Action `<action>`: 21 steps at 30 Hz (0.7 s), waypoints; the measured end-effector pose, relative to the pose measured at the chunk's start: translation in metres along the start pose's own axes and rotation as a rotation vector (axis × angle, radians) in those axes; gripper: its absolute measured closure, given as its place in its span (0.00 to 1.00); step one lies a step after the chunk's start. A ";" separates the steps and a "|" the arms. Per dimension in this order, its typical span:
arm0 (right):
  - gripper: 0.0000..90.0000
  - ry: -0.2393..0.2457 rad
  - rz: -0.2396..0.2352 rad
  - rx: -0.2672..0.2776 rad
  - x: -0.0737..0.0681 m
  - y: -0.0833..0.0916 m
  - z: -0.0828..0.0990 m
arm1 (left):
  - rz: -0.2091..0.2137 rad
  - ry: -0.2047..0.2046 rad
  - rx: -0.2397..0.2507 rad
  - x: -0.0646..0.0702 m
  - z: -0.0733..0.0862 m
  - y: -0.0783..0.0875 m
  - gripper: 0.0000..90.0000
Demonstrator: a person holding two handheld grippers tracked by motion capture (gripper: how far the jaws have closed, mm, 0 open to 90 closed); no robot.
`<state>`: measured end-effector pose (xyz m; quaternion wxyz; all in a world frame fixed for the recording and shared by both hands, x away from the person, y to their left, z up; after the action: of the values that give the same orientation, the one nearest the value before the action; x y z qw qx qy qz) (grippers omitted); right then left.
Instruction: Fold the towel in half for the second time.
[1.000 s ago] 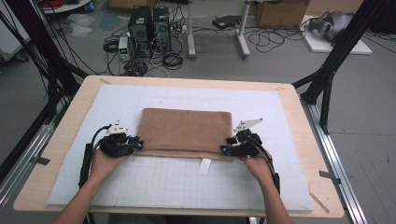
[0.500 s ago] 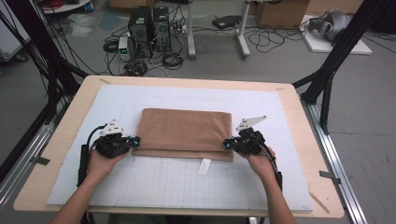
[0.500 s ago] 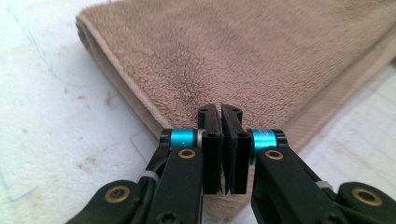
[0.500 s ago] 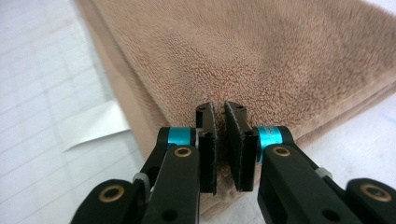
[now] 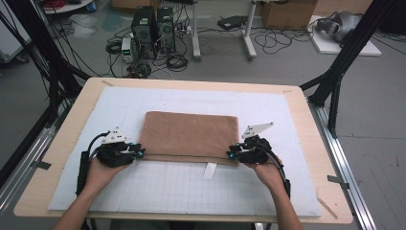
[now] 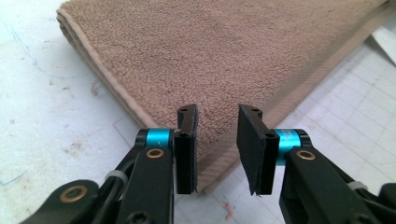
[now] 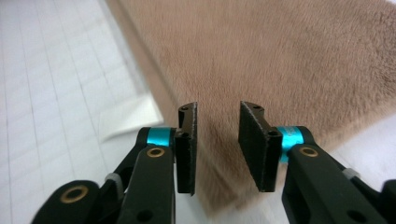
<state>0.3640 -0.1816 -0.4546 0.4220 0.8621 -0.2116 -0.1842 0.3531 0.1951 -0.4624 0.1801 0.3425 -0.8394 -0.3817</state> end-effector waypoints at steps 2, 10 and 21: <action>0.82 0.004 0.023 -0.016 0.001 -0.004 0.000 | -0.008 0.002 -0.026 -0.002 0.003 -0.004 0.92; 0.93 -0.001 0.006 -0.040 -0.003 -0.018 0.014 | -0.014 0.025 -0.019 -0.002 0.014 -0.007 0.99; 0.87 -0.012 -0.001 -0.003 -0.005 -0.015 0.017 | 0.007 0.030 -0.007 0.001 0.019 -0.006 0.99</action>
<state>0.3549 -0.1816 -0.4761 0.4221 0.8603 -0.2134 -0.1902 0.3446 0.2016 -0.4796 0.1954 0.3445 -0.8365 -0.3786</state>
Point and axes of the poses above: each handheld gripper's, and its own axes: y roughly backward along the jaws, z roughly out of its underside, x roughly to its right, the point moved 6 cm from there along -y, roughly forward along the jaws, and after that the axes turned 12 degrees about -x, right-handed, at the moved point
